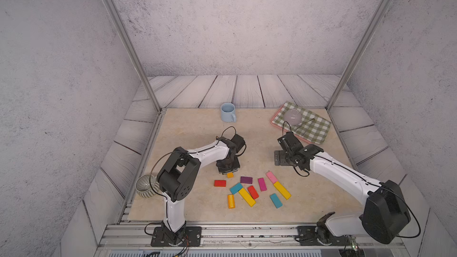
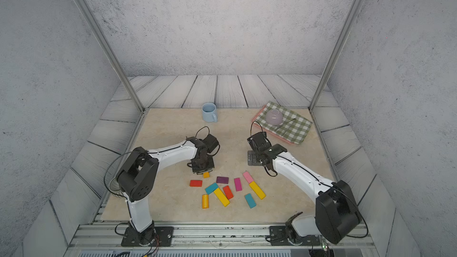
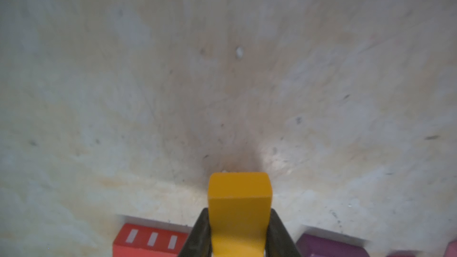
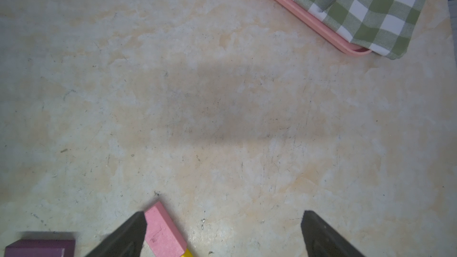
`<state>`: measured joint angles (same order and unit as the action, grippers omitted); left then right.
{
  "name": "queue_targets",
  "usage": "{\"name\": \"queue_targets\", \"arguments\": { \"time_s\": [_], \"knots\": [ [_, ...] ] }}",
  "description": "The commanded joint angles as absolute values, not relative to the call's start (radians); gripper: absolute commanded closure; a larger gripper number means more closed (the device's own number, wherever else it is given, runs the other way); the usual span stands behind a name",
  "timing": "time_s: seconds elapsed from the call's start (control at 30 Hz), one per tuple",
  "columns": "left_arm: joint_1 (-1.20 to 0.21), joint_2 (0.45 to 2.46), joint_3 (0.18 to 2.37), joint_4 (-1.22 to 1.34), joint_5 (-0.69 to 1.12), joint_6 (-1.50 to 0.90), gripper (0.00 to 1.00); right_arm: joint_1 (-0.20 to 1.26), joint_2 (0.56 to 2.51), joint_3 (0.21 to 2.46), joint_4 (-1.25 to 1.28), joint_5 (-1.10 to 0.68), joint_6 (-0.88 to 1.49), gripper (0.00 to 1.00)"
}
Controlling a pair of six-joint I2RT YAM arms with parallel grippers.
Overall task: Assemble the letter t with building blocks
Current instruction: Pick up the building block from the center of the board, then place the building block at the center of the board.
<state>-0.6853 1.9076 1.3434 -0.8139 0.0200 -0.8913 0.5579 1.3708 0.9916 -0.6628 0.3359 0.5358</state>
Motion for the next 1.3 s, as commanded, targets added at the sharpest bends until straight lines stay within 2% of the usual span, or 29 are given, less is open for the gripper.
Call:
{"name": "queue_targets", "arguments": {
  "time_s": [0.0,0.07,0.2,0.4,0.8,1.27],
  "knots": [
    [-0.663,1.935,1.467,-0.898,-0.088,-0.667,0.76,0.563,1.384,0.988,-0.686,0.353,0.542,0.01],
    [-0.653,1.97,1.53,-0.945,-0.133,-0.61,0.74,0.563,1.388,0.987,-0.681,0.346,0.536,0.01],
    [-0.611,2.046,1.602,-0.973,-0.086,-0.546,0.74,0.563,1.397,0.989,-0.681,0.338,0.536,0.01],
    [-0.547,2.08,1.55,-0.897,0.032,-0.545,0.74,0.563,1.399,0.991,-0.689,0.339,0.539,0.01],
    [-0.54,2.144,1.607,-0.873,0.109,-0.563,0.74,0.564,1.434,1.007,-0.692,0.328,0.537,0.01],
    [-0.54,2.223,1.72,-0.948,0.039,-0.557,0.74,0.564,1.453,1.017,-0.698,0.32,0.535,0.0]
  ]
}}
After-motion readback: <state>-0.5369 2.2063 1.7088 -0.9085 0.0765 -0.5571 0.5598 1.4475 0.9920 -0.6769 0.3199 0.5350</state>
